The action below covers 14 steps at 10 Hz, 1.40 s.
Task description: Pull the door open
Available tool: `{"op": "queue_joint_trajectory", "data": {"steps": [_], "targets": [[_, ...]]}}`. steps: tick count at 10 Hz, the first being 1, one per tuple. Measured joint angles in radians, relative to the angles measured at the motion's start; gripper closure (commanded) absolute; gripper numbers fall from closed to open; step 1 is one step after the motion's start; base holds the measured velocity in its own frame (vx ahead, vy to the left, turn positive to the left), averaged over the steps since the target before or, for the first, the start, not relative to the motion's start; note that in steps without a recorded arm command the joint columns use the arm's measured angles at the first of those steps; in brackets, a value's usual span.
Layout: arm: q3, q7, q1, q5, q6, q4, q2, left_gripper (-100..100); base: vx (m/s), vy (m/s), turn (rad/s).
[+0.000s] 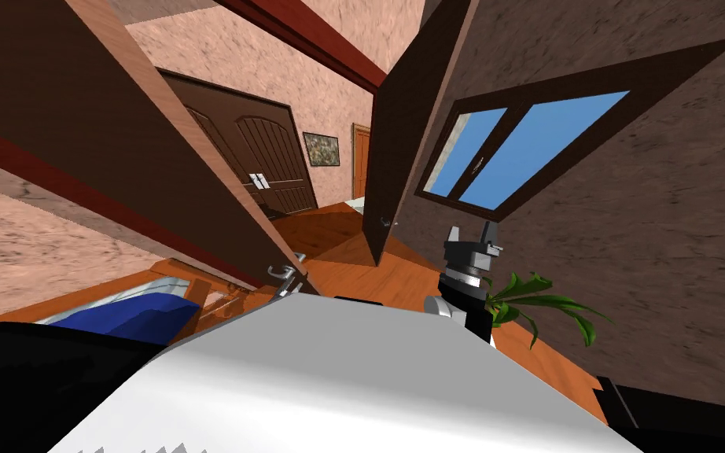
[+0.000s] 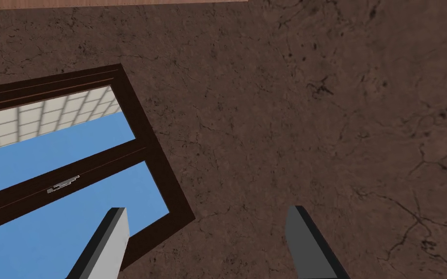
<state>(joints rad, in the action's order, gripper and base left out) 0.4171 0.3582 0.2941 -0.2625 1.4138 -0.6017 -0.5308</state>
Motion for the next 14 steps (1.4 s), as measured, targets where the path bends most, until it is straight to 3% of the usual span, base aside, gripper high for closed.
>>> {"op": "queue_joint_trajectory", "data": {"steps": [1, 2, 3, 6, 8, 11, 14], "targets": [[-0.008, 0.004, 0.002, 0.022, -0.03, -0.042, -0.005, -100, -0.004, -0.011, 0.239], [-0.012, 0.01, -0.015, 0.043, -0.041, -0.031, 0.003, -100, -0.01, -0.003, 0.267], [-0.02, 0.016, -0.015, 0.066, -0.065, -0.065, -0.001, -100, -0.013, 0.004, 0.207], [-0.034, 0.031, -0.051, 0.129, -0.11, -0.077, 0.012, -100, -0.019, 0.027, 0.22], [-0.047, 0.042, -0.059, 0.172, -0.146, -0.112, 0.011, -100, -0.028, 0.064, 0.254], [-0.064, 0.05, -0.072, 0.237, -0.212, -0.173, 0.021, -100, -0.067, 0.149, 0.252], [-0.078, 0.062, -0.091, 0.289, -0.254, -0.2, 0.025, -100, -0.073, 0.213, 0.173]]}}
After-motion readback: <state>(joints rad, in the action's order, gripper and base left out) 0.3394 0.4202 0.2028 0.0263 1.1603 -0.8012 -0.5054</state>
